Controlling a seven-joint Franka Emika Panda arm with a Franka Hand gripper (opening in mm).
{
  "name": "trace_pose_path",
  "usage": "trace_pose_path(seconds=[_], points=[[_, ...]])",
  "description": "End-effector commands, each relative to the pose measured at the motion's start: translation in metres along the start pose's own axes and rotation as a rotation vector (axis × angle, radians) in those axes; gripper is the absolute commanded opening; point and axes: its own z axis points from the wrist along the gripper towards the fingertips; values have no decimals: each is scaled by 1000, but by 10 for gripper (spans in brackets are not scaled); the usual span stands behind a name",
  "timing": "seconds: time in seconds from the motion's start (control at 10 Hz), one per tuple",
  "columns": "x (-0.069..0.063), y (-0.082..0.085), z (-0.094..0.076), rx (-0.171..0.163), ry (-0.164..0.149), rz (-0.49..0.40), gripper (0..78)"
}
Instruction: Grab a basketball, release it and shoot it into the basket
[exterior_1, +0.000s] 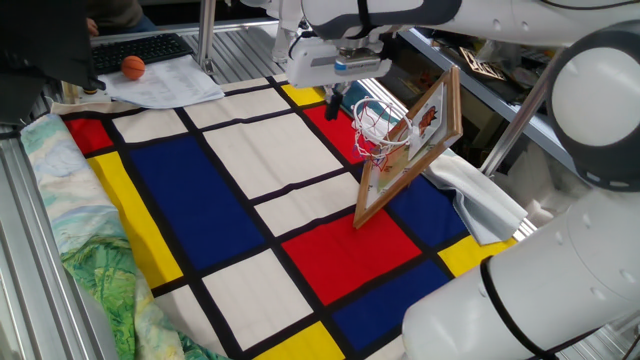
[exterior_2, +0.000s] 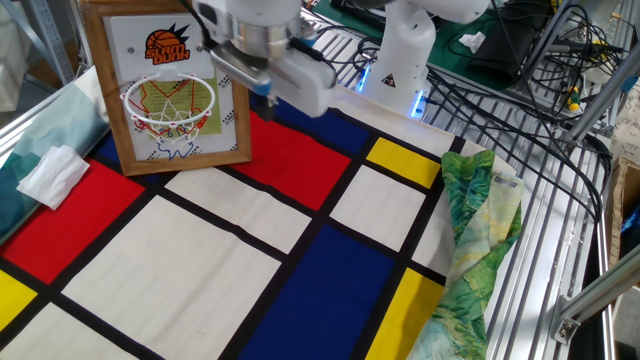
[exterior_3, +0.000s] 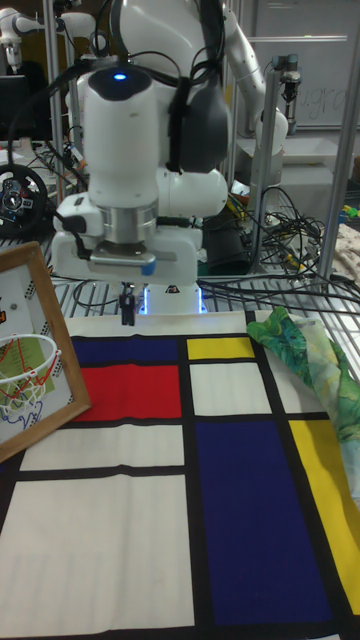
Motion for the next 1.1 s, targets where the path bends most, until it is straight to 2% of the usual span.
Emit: trace_pose_path(seconds=[0.1, 0.2, 0.4, 1.1], points=[[8, 102, 8, -12, 8, 90, 12], [12, 106, 14, -25, 1, 69, 12], [17, 108, 19, -31, -5, 21, 12], [17, 109, 19, -35, -3, 24, 12]])
